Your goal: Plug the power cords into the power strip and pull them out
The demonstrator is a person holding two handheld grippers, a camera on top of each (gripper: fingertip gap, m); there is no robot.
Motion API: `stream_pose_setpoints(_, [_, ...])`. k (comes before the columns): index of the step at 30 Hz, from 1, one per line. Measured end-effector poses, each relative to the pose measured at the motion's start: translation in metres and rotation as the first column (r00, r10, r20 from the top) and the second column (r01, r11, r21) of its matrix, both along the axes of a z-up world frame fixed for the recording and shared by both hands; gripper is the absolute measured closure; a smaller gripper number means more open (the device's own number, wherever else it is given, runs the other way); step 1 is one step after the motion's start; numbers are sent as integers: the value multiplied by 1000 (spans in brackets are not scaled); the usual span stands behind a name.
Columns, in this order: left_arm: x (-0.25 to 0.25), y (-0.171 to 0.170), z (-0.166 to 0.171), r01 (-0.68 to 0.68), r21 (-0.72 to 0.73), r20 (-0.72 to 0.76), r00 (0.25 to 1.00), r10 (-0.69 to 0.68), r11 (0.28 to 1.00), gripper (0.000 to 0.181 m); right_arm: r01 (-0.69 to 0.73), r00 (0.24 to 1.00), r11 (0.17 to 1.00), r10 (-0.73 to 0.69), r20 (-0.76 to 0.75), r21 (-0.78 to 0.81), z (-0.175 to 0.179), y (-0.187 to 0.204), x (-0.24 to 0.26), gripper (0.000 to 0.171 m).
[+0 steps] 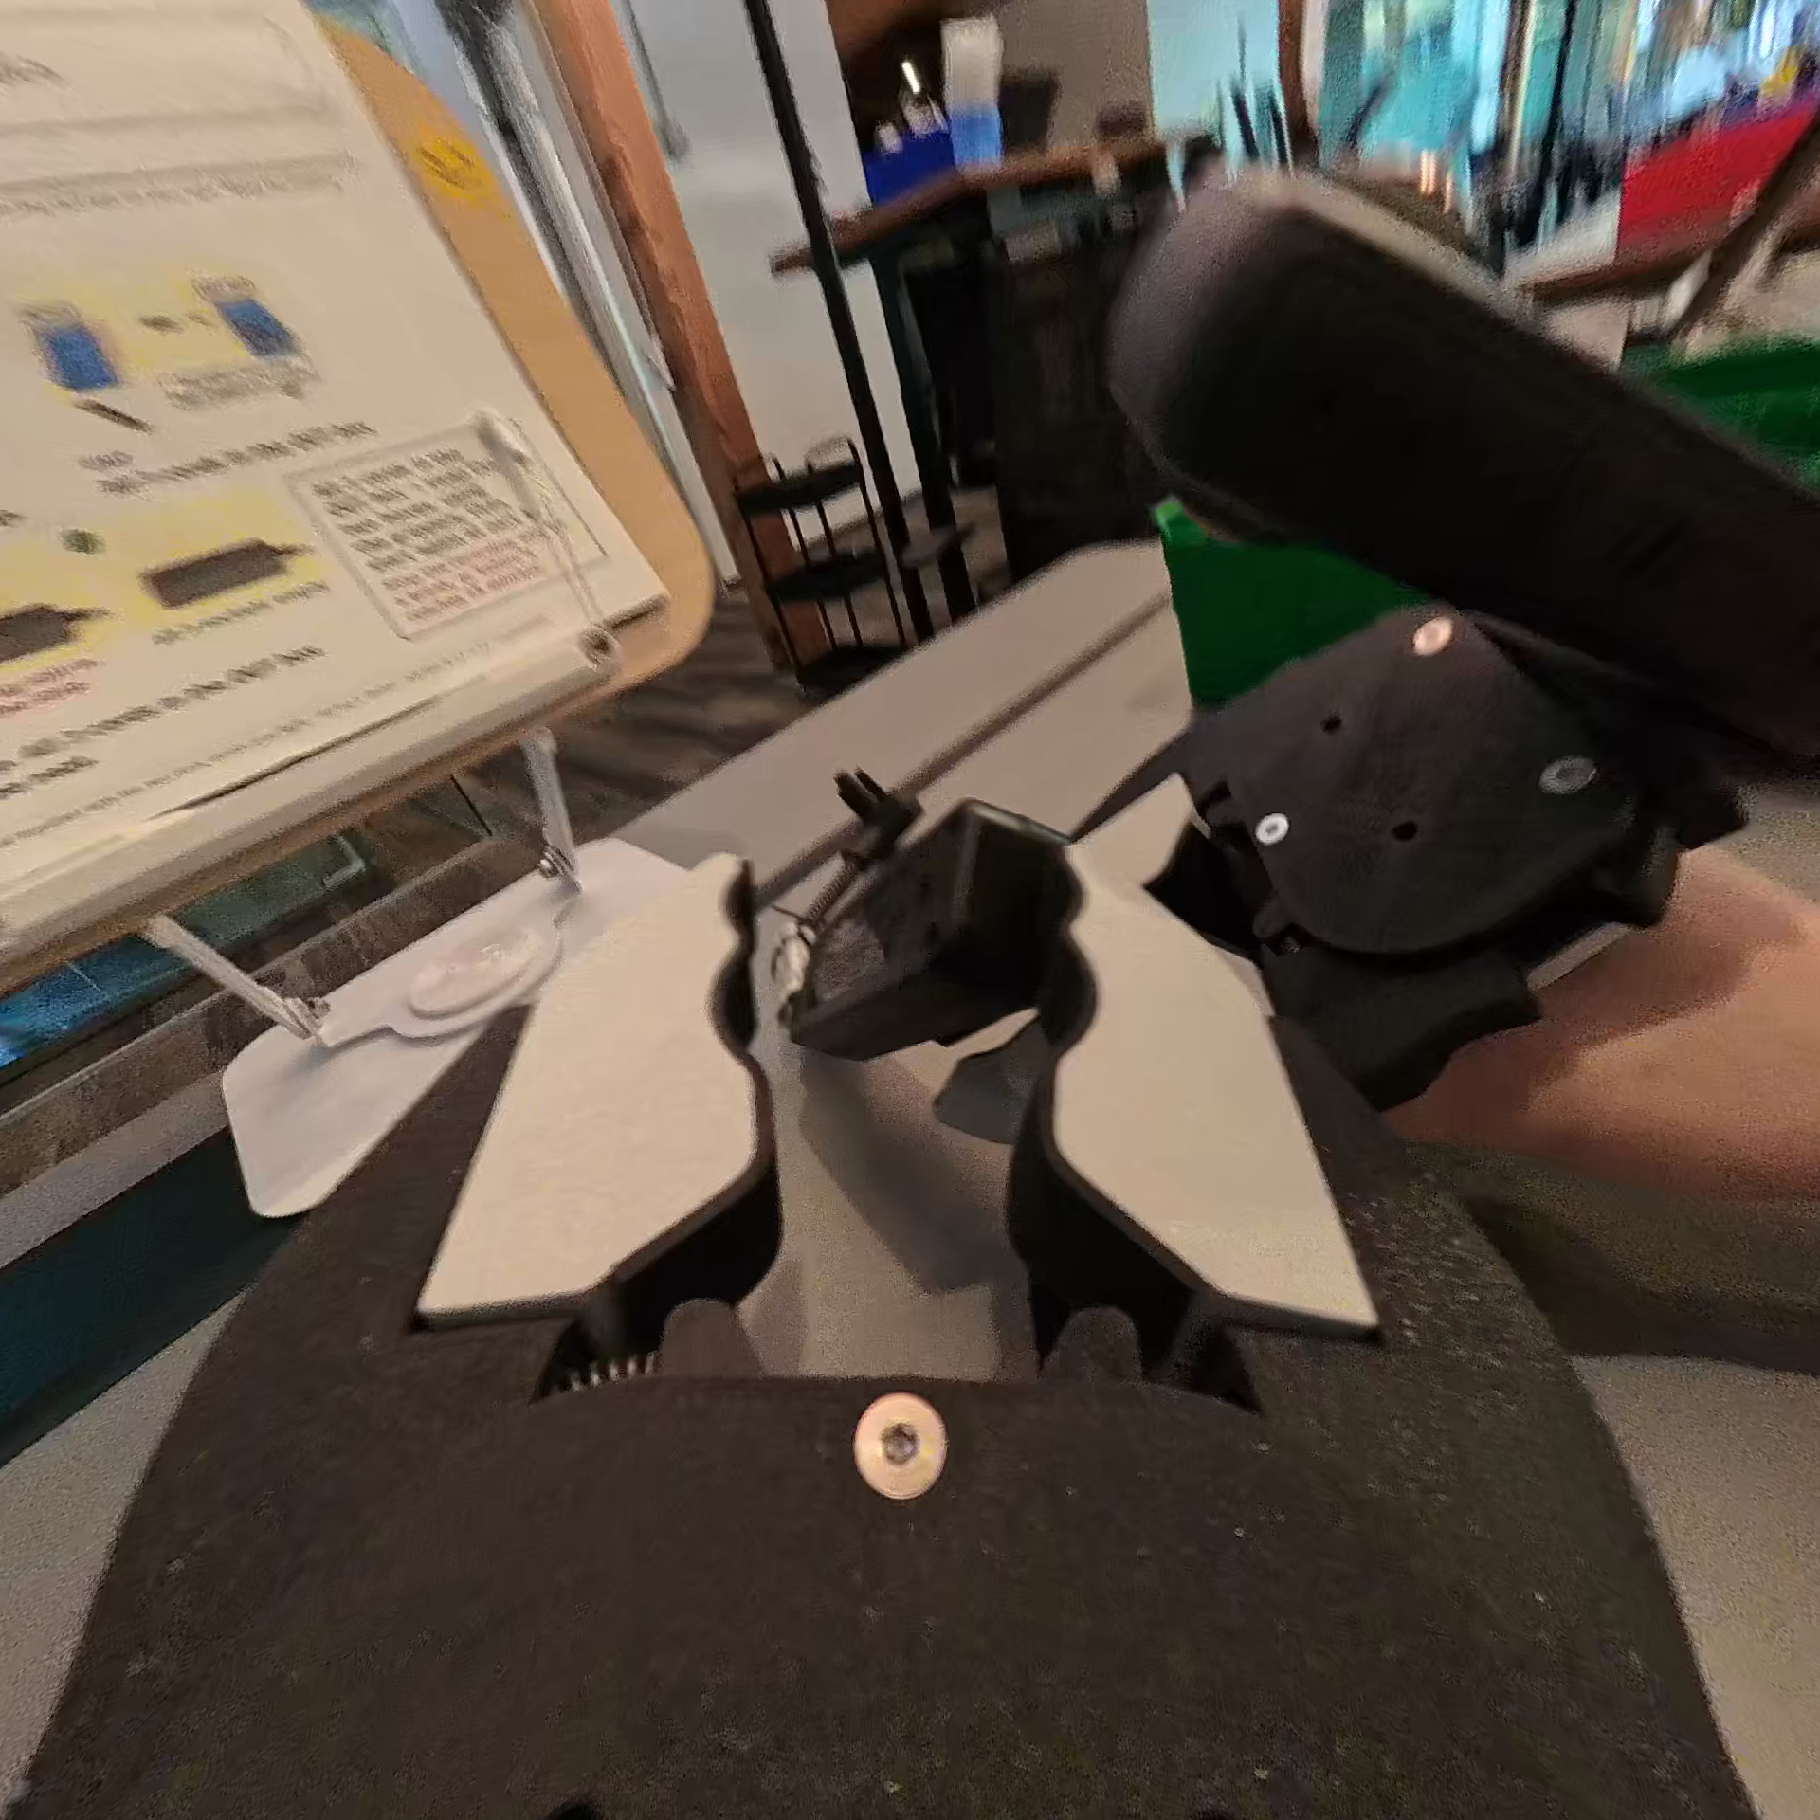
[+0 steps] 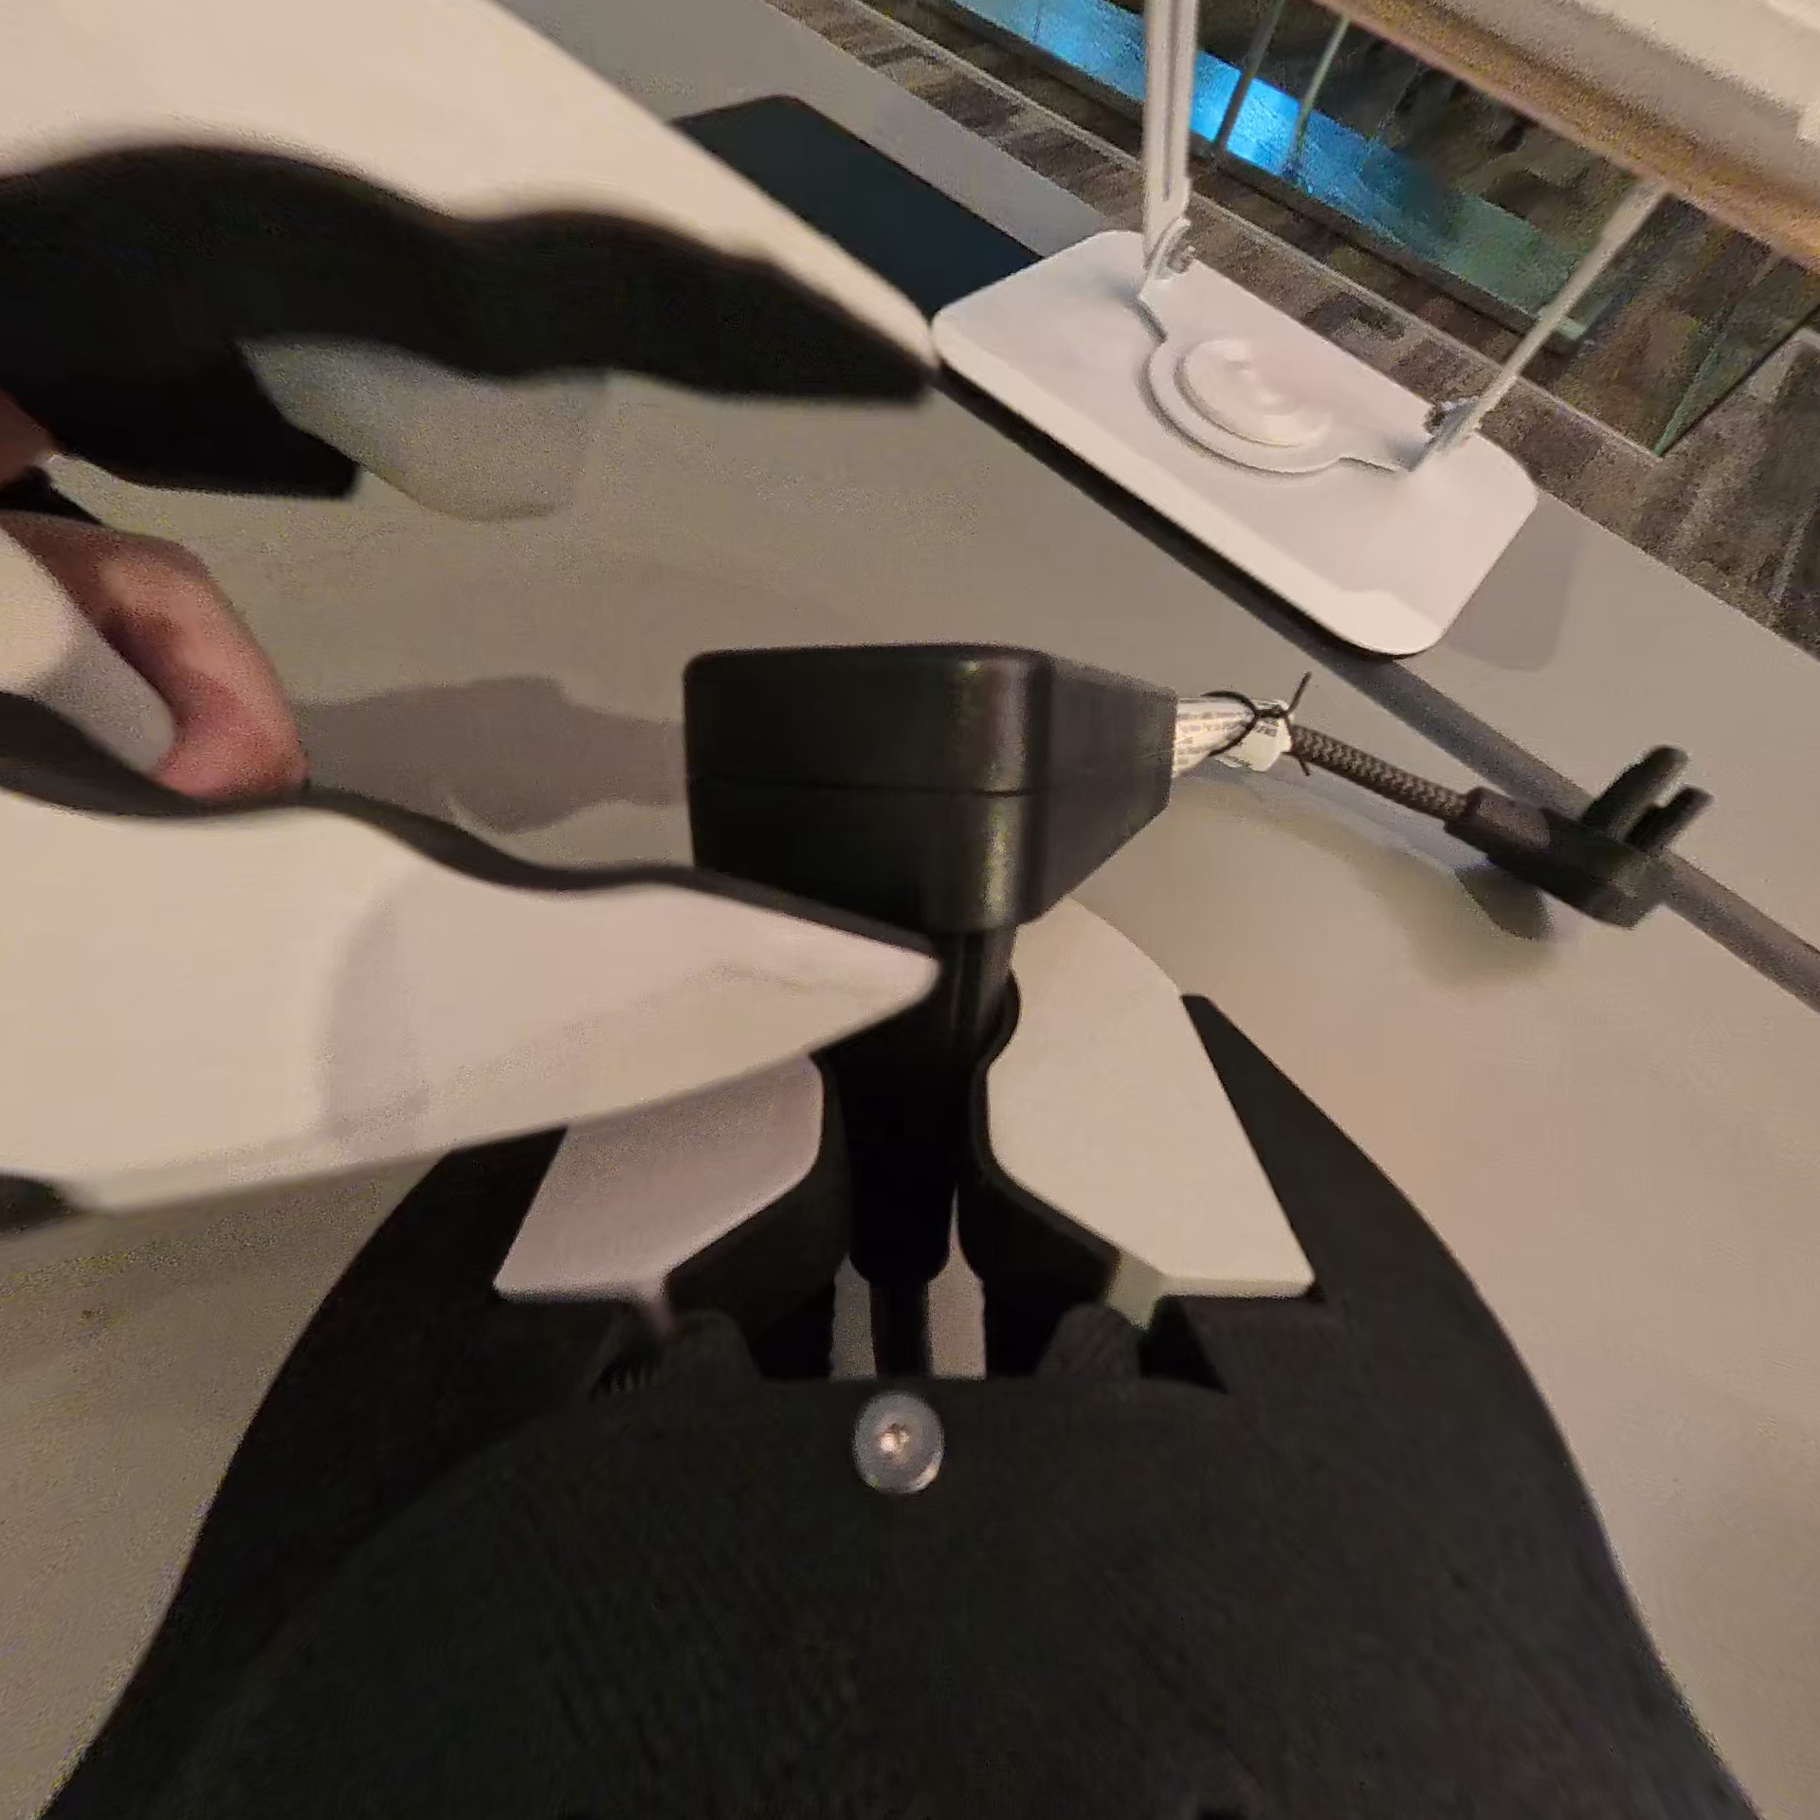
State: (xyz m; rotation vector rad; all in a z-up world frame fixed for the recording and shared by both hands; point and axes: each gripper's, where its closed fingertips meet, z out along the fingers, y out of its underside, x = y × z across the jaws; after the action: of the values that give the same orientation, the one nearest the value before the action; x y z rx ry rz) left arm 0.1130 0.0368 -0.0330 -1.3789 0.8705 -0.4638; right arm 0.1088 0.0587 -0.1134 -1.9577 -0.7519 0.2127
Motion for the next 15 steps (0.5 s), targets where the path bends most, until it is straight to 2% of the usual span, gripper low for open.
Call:
stream_pose_setpoints(2, [-26,0,29,-64,88,187,981,46,994,138,4,1000,1000,-4,13,-8,0,1,12,149])
stream_pose_setpoints(4, [-51,6,41,-129,113,258,961,96,985,139,-22,999,999,22,-26,-25,5,1,16,149])
stream_pose_setpoints(7, [-45,19,16,-130,48,73,989,127,990,122,-41,995,998,36,-89,-50,14,2,21,149])
stream_pose_setpoints(9, [-22,11,2,-49,73,-38,998,52,996,118,-54,994,995,46,-103,-83,15,1,23,149])
stream_pose_setpoints(13, [1,0,-11,-23,195,-190,980,61,981,129,-81,993,987,68,-100,-137,12,-3,22,149])
stream_pose_setpoints(15, [6,-4,-11,-18,222,-211,975,66,975,135,-93,993,986,83,-79,-141,10,-5,19,148])
